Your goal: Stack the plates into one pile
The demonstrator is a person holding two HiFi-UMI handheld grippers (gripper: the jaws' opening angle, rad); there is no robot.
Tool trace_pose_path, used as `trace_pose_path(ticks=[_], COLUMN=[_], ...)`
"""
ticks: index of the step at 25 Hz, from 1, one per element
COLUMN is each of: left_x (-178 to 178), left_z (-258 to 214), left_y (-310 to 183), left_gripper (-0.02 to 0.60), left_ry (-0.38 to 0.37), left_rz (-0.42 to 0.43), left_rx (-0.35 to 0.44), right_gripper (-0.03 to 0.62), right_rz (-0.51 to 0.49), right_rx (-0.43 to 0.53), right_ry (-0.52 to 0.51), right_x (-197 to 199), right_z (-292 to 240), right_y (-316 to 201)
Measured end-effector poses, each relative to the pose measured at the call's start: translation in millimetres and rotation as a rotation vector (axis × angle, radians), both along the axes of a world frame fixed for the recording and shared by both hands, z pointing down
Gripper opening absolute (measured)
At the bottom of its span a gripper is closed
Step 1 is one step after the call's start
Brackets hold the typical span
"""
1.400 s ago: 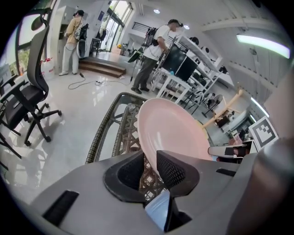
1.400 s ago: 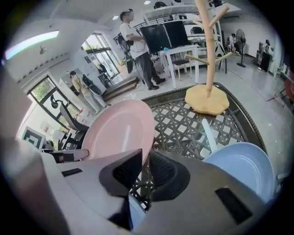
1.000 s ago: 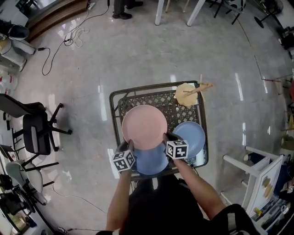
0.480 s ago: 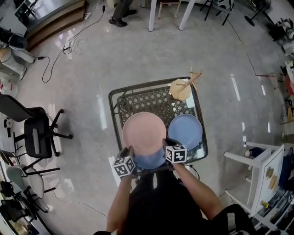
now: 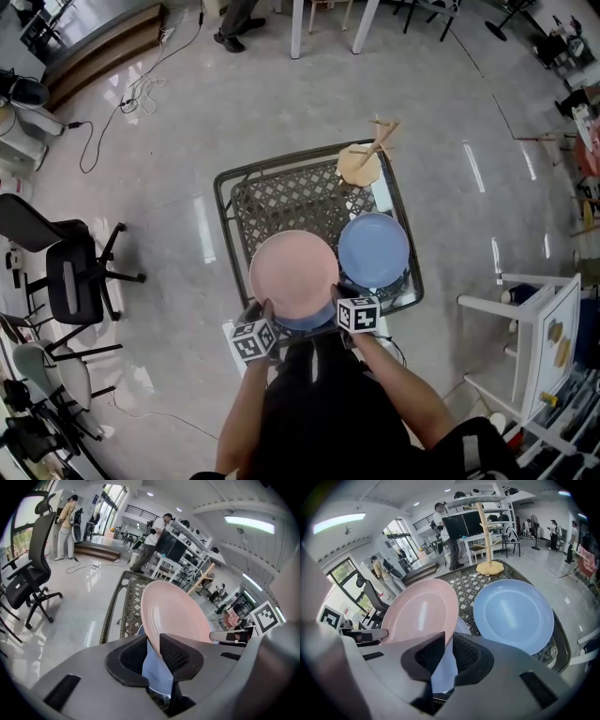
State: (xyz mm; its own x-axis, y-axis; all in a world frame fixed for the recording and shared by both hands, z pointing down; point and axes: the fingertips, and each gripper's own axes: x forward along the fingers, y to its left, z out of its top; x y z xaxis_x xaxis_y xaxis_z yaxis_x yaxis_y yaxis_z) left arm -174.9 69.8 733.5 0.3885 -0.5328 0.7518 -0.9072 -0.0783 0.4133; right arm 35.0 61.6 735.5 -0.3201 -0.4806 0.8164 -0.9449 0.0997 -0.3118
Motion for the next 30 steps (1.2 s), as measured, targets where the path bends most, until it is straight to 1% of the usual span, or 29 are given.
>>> trace_pose_path(ticks=[12, 20, 25, 30], left_x=[8.7, 13.4, 15.4, 16.9], left_z=[36.7, 58.6, 62.8, 64.0], left_y=[42.6, 48.3, 48.9, 50.1], left_gripper=[0.095, 0.097, 0.097, 0.097], left_ry=[-0.006, -0.021, -0.024, -0.049], left_rz=[0.037, 0.061, 0.067, 0.081], left_rx=[-0.072, -0.118, -0.127, -0.136], right_gripper=[0.048, 0.048, 0.048, 0.048], right_rz=[0.027, 0.034, 0.028, 0.010], right_rx=[-0.075, -0.123, -0.146, -0.158], right_ry=[0.001, 0.018, 0.033, 0.041], right_x=[8.3, 14.1, 17.0, 17.8], right_z=[36.2, 56.0, 60.0, 67.4], right_y=[43.8, 52.5, 53.4, 56.8])
